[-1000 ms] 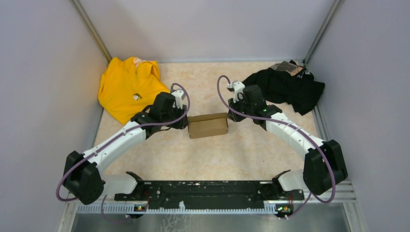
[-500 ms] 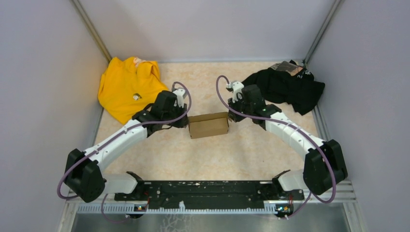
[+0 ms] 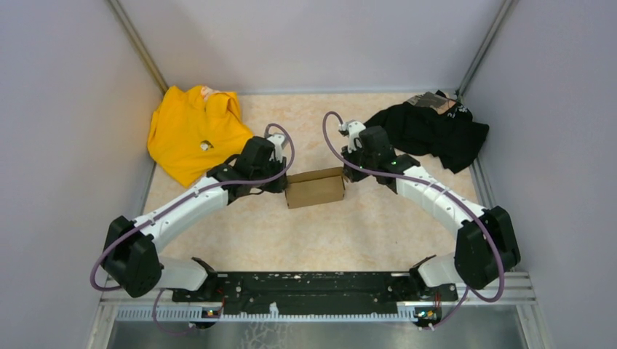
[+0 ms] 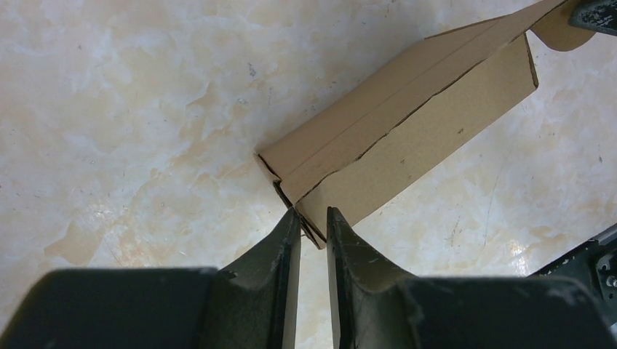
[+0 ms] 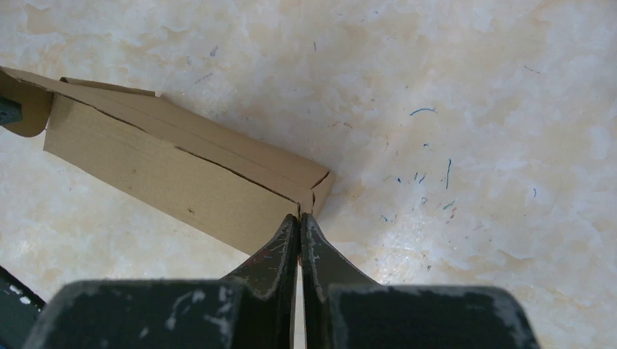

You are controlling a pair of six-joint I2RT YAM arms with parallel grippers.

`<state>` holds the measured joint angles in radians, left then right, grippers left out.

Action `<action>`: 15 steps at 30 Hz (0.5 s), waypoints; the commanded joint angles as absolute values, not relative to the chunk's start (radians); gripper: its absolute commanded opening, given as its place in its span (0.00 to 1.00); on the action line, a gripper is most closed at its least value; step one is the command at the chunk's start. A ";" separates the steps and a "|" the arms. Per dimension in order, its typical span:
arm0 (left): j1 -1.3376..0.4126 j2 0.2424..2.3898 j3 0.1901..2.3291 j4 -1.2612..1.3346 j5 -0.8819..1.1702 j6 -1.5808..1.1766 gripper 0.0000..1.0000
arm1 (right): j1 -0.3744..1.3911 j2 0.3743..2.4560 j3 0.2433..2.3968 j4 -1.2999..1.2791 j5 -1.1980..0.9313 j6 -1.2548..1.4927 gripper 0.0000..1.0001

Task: Fold the paper box

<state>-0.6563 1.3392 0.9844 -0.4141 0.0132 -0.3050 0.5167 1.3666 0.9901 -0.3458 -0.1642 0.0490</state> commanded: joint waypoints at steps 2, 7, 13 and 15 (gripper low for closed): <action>-0.677 1.355 1.012 -0.413 0.009 -0.325 0.24 | 0.555 1.376 1.046 -0.335 -0.147 0.110 0.00; -0.677 1.350 1.006 -0.414 0.009 -0.312 0.24 | 0.574 1.386 1.048 -0.340 -0.111 0.145 0.00; -0.677 1.334 0.999 -0.422 -0.024 -0.288 0.24 | 0.586 1.394 1.048 -0.342 -0.079 0.180 0.00; -0.677 1.331 0.999 -0.422 -0.028 -0.281 0.24 | 0.591 1.394 1.045 -0.340 -0.071 0.188 0.00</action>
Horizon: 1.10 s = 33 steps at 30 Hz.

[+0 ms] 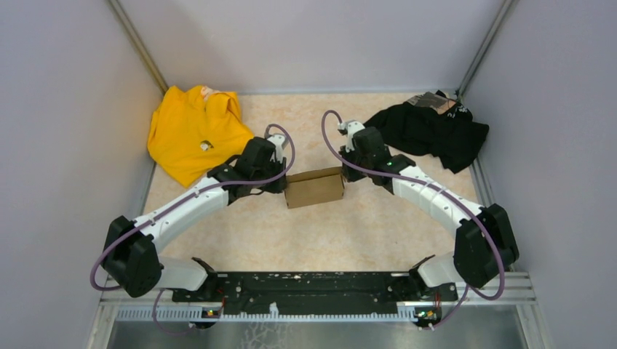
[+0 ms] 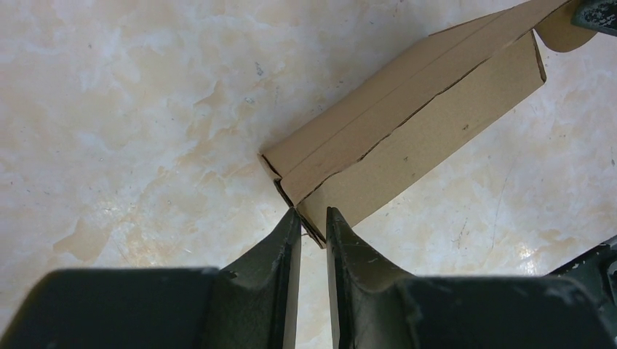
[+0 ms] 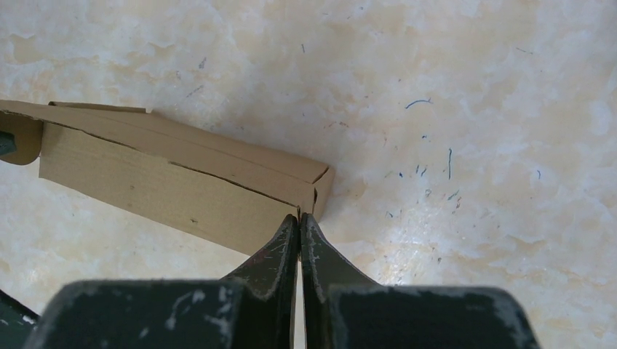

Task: Fold the paper box

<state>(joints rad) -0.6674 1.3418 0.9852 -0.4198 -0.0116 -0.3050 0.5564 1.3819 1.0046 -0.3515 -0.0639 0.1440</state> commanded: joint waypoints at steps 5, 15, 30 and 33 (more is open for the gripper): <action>-0.677 1.325 1.000 -0.430 -0.030 -0.261 0.24 | 0.602 1.397 1.036 -0.338 -0.032 0.218 0.00; -0.676 1.314 1.003 -0.454 -0.017 -0.218 0.24 | 0.607 1.394 1.022 -0.333 -0.003 0.247 0.00; -0.677 1.311 0.989 -0.450 -0.022 -0.220 0.22 | 0.612 1.391 1.008 -0.330 0.034 0.259 0.00; -0.677 1.310 0.977 -0.433 -0.020 -0.236 0.22 | 0.614 1.390 1.004 -0.324 0.038 0.267 0.00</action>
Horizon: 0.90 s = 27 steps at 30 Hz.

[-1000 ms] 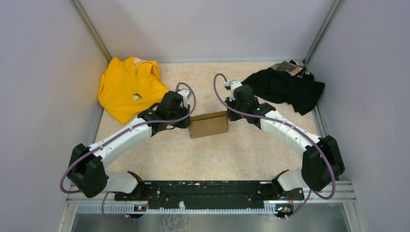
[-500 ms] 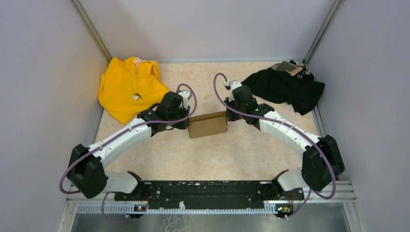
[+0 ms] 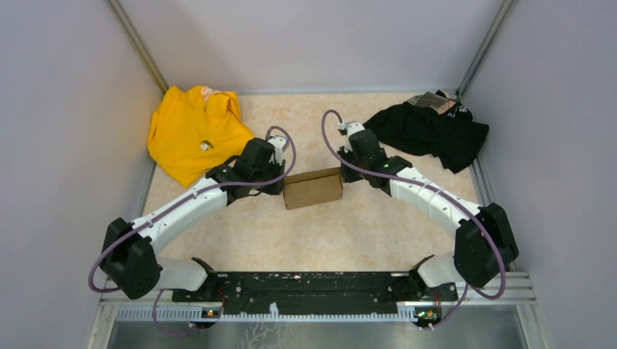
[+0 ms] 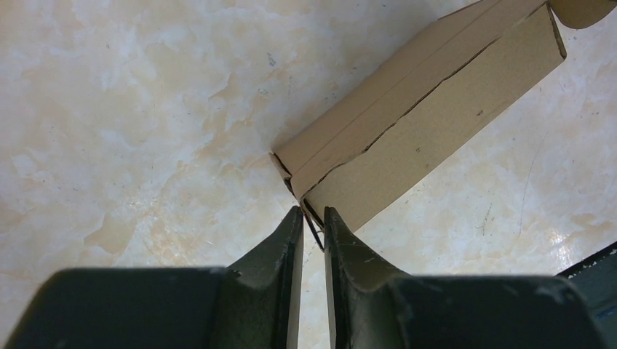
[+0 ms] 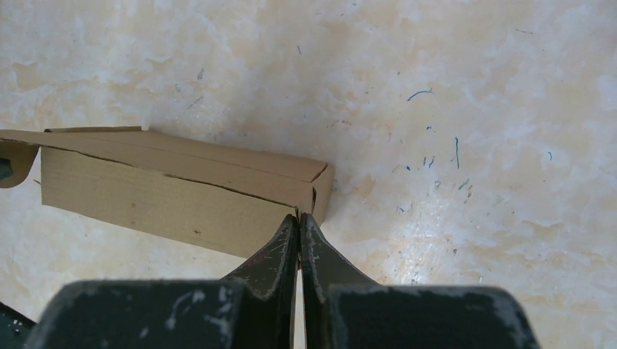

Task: Fold the paper box

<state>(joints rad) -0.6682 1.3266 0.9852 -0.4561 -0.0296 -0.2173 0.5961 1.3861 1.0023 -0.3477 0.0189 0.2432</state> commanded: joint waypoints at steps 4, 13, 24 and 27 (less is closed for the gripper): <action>-0.676 1.313 0.971 -0.425 -0.022 -0.256 0.22 | 0.616 1.392 1.001 -0.323 0.049 0.282 0.00; -0.678 1.311 0.933 -0.393 -0.028 -0.300 0.21 | 0.620 1.386 0.978 -0.310 0.068 0.324 0.00; -0.680 1.295 0.922 -0.379 -0.056 -0.337 0.21 | 0.629 1.368 0.970 -0.314 0.116 0.355 0.00; -0.680 1.308 0.956 -0.399 -0.060 -0.339 0.21 | 0.631 1.371 0.979 -0.321 0.121 0.357 0.00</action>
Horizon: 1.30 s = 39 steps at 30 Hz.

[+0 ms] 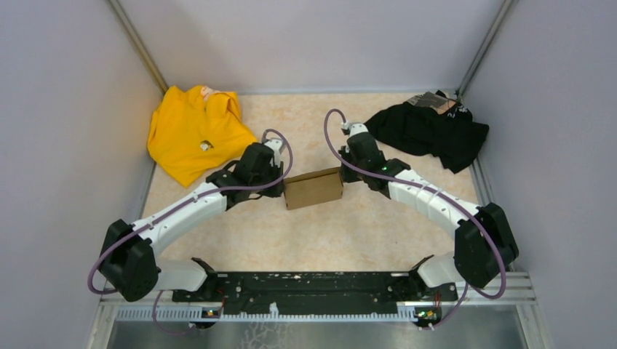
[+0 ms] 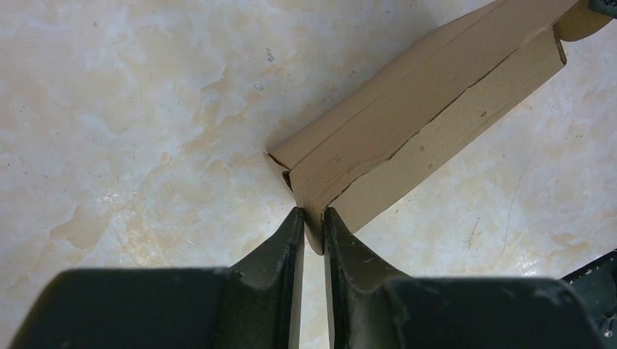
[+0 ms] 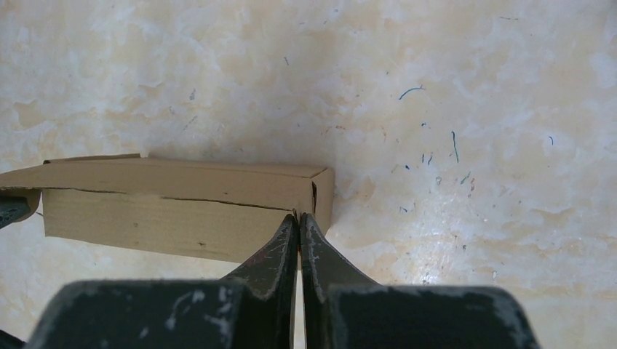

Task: Fold the paper box

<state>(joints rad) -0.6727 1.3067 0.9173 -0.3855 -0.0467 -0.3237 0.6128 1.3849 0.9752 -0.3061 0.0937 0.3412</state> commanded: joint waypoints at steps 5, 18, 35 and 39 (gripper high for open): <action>-0.680 1.328 0.992 -0.422 -0.064 -0.349 0.21 | 0.639 1.373 0.983 -0.328 0.131 0.363 0.00; -0.680 1.352 1.021 -0.435 -0.072 -0.396 0.21 | 0.653 1.378 0.979 -0.328 0.152 0.368 0.00; -0.680 1.367 1.031 -0.439 -0.088 -0.428 0.21 | 0.660 1.377 0.974 -0.329 0.165 0.370 0.00; -0.680 1.368 1.026 -0.439 -0.090 -0.434 0.21 | 0.661 1.378 0.975 -0.329 0.164 0.369 0.00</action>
